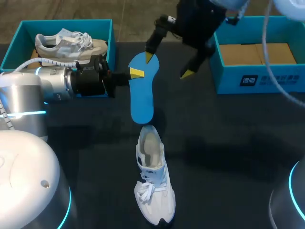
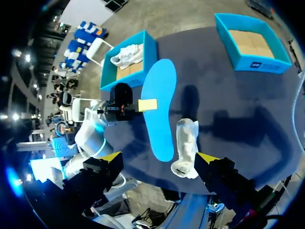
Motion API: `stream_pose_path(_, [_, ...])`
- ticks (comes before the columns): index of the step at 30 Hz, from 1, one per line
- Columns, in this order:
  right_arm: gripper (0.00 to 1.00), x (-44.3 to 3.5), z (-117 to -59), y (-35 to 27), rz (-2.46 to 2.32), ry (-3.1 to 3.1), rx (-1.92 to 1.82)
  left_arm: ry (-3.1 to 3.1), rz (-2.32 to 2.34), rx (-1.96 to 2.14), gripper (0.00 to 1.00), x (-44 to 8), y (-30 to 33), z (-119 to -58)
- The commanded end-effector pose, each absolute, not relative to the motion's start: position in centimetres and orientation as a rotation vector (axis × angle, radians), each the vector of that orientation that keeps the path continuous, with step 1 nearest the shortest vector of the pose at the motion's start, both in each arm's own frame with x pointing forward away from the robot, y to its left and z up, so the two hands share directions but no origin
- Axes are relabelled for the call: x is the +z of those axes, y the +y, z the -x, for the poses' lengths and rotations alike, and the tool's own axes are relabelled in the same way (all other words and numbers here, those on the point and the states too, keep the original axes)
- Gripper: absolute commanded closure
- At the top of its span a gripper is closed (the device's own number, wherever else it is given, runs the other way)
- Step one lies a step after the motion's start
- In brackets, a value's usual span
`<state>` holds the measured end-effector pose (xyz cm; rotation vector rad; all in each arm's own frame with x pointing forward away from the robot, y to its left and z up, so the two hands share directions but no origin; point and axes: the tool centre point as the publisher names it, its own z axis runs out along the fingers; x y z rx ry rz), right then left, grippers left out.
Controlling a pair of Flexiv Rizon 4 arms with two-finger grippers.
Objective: Take the shoe out of the shoebox, open the shoe tongue, remove and reinsert the insole, then place the shoe into the shoebox
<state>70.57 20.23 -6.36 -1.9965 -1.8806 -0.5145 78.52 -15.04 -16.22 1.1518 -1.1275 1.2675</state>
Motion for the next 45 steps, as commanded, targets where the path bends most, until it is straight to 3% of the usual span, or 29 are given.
stream_pose_path(1, [0.0,-7.7,-70.6,20.1,1.594,-1.502,-0.974,-1.13,-1.155,1.266,1.0,-16.2,-15.0,-78.4])
stream_pose_path(45, [0.0,-12.2,-71.7,20.0,1.27,-1.28,-1.167,-1.194,-1.091,1.303,1.0,-15.9,-13.8,-78.5])
